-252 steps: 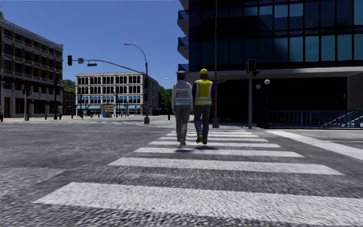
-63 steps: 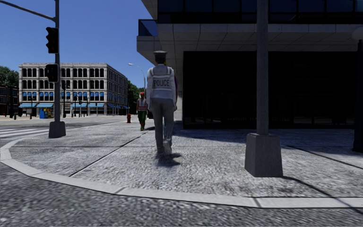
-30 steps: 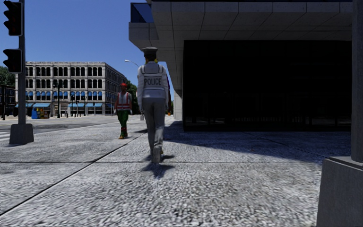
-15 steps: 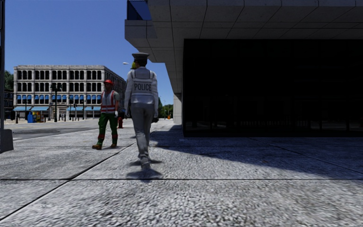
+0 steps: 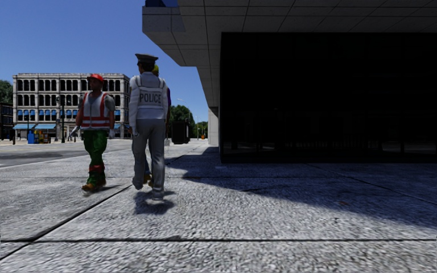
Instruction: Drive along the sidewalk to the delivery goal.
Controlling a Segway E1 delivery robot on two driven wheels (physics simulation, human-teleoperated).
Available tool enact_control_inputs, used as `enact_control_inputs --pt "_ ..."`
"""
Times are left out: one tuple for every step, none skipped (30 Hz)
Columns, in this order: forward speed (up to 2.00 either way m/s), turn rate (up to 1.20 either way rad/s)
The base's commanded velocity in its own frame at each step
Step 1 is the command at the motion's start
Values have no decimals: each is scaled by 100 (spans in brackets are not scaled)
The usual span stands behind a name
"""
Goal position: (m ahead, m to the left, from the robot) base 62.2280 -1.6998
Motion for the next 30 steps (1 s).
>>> enact_control_inputs --pt "130 0" --pt "130 0" --pt "130 0" --pt "130 0" --pt "130 0" --pt "130 0" --pt "131 0" --pt "131 0" --pt "131 0" --pt "131 0" --pt "132 0" --pt "138 0" --pt "138 0" --pt "141 0" --pt "142 0" --pt "142 0" --pt "142 0" --pt "143 0" --pt "143 0" --pt "143 0" --pt "143 0" --pt "143 0" --pt "143 0" --pt "143 0" --pt "143 0" --pt "143 0" --pt "143 0" --pt "143 0" --pt "143 0" --pt "143 0"
